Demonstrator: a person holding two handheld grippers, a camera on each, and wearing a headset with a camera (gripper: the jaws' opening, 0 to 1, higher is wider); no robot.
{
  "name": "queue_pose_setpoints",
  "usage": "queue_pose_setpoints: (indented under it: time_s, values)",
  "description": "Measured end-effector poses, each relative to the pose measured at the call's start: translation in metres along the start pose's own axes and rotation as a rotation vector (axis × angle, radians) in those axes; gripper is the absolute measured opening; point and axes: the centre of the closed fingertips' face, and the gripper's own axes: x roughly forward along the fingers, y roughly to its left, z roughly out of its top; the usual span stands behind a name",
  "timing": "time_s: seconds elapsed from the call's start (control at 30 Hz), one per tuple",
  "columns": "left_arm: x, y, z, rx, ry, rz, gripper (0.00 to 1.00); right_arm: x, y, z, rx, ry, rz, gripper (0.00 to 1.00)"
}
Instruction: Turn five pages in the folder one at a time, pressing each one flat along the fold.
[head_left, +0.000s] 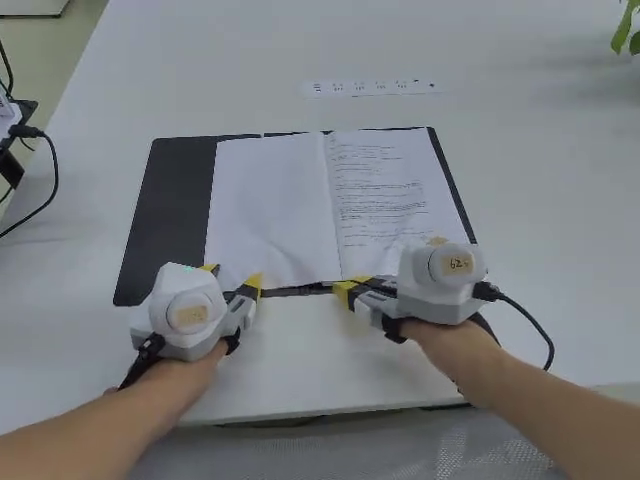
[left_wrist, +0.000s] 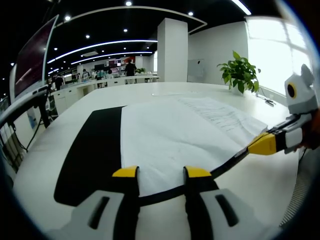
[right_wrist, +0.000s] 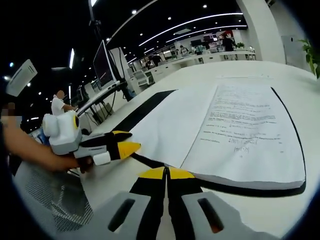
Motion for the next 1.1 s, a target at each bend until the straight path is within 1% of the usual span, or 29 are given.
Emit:
queue_pose_setpoints:
  time_s: [0.07,0.13,0.2,0.3,0.33,0.37,0.43,0.5,0.53,0.57,0.6,0.63,0.67,0.73,0.77,0.8,0.9,0.97,1.03,1.1]
  values:
    - [0.000,0.000,0.000,0.003,0.000,-0.002,0.34,-0.008,0.003,0.006,0.008,-0.014,0.001,0.00]
    - [0.000,0.000,0.000,0.001,0.003,-0.001,0.34,-0.017,0.006,0.015,0.028,-0.046,0.002,0.00]
    - [0.000,0.000,0.001,0.000,0.007,0.000,0.34,-0.024,0.008,0.022,0.032,-0.066,0.002,0.00]
    - [0.001,0.000,0.002,0.002,0.024,-0.001,0.34,-0.041,0.013,0.038,0.028,-0.115,-0.004,0.00]
    - [0.002,0.001,0.003,-0.007,0.032,-0.001,0.34,-0.046,0.015,0.042,0.027,-0.129,-0.006,0.00]
    - [0.002,0.002,0.003,-0.042,0.040,-0.002,0.34,-0.052,0.018,0.047,0.023,-0.146,-0.004,0.00]
    - [0.003,0.001,0.005,-0.096,0.056,-0.012,0.34,-0.060,0.021,0.051,0.007,-0.156,-0.012,0.00]
    - [0.002,0.000,0.006,-0.146,0.103,-0.020,0.37,-0.071,0.025,0.060,-0.009,-0.185,-0.014,0.00]
    - [0.000,0.000,0.007,-0.168,0.139,-0.014,0.41,-0.078,0.026,0.064,-0.015,-0.197,-0.021,0.00]
    - [-0.002,0.001,0.011,-0.198,0.147,-0.003,0.49,-0.083,0.026,0.068,-0.020,-0.208,-0.029,0.00]
    - [-0.005,0.001,0.017,-0.222,0.145,0.000,0.56,-0.090,0.025,0.072,-0.026,-0.219,-0.039,0.00]
    - [-0.007,0.001,0.020,-0.235,0.142,0.000,0.62,-0.094,0.024,0.074,-0.024,-0.222,-0.047,0.00]
    - [-0.014,0.000,0.027,-0.241,0.129,-0.004,0.65,-0.102,0.022,0.080,-0.004,-0.236,-0.061,0.00]
    - [-0.025,-0.003,0.034,-0.238,0.123,-0.005,0.65,-0.113,0.017,0.086,0.019,-0.261,-0.084,0.00]
    - [-0.031,-0.004,0.039,-0.240,0.111,-0.008,0.65,-0.118,0.014,0.089,0.032,-0.275,-0.099,0.00]
    - [-0.040,-0.006,0.045,-0.236,0.094,-0.008,0.65,-0.126,0.007,0.091,0.043,-0.284,-0.131,0.00]
    - [-0.054,-0.008,0.053,-0.235,0.088,-0.009,0.70,-0.140,-0.005,0.093,0.074,-0.294,-0.168,0.00]
    - [-0.070,-0.011,0.060,-0.243,0.088,-0.011,0.75,-0.149,-0.013,0.093,0.089,-0.300,-0.195,0.00]
    - [-0.083,-0.015,0.068,-0.249,0.073,-0.016,0.80,-0.155,-0.020,0.092,0.090,-0.300,-0.209,0.00]
    - [-0.093,-0.018,0.073,-0.240,0.064,-0.020,0.84,-0.162,-0.026,0.090,0.096,-0.300,-0.228,0.00]
